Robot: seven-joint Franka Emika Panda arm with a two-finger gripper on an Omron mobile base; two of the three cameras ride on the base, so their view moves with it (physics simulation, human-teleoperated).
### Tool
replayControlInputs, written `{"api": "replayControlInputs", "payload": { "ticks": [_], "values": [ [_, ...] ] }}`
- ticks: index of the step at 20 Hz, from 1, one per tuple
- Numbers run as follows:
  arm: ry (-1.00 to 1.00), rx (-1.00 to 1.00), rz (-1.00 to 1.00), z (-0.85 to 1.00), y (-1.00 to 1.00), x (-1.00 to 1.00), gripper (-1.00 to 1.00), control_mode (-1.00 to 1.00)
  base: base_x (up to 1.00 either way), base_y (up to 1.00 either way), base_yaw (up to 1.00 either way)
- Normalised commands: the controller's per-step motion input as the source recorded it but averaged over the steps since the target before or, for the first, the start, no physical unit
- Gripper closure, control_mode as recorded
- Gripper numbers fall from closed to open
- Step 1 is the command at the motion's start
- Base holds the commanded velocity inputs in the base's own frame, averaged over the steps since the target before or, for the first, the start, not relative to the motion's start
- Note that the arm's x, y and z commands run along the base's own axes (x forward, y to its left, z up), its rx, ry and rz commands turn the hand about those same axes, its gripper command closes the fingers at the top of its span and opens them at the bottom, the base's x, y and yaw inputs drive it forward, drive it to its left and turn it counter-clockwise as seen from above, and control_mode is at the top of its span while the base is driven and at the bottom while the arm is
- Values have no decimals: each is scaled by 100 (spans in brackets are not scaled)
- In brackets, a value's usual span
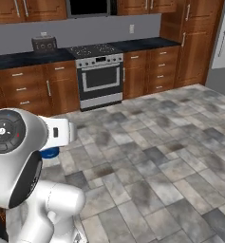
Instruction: Open the fridge, grab two sodas, and place both sodas inside the bowl with ice on the dining counter.
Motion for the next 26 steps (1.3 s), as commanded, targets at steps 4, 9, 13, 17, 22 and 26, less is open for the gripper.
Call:
{"api": "replayControlInputs", "payload": {
  "ticks": [4,9,13,17,22,26],
  "values": [
    [0,0,0,0,0,0,100,100,-100,62,0],
    [0,0,0,0,0,0,100,100,-100,43,0],
    [0,0,0,0,0,0,100,100,-100,38,0],
    [0,0,0,0,0,0,100,100,-100,13,0],
    [0,0,0,0,0,0,100,100,-100,23,0],
    [0,0,0,0,0,0,100,100,-100,50,0]
  ]
}}
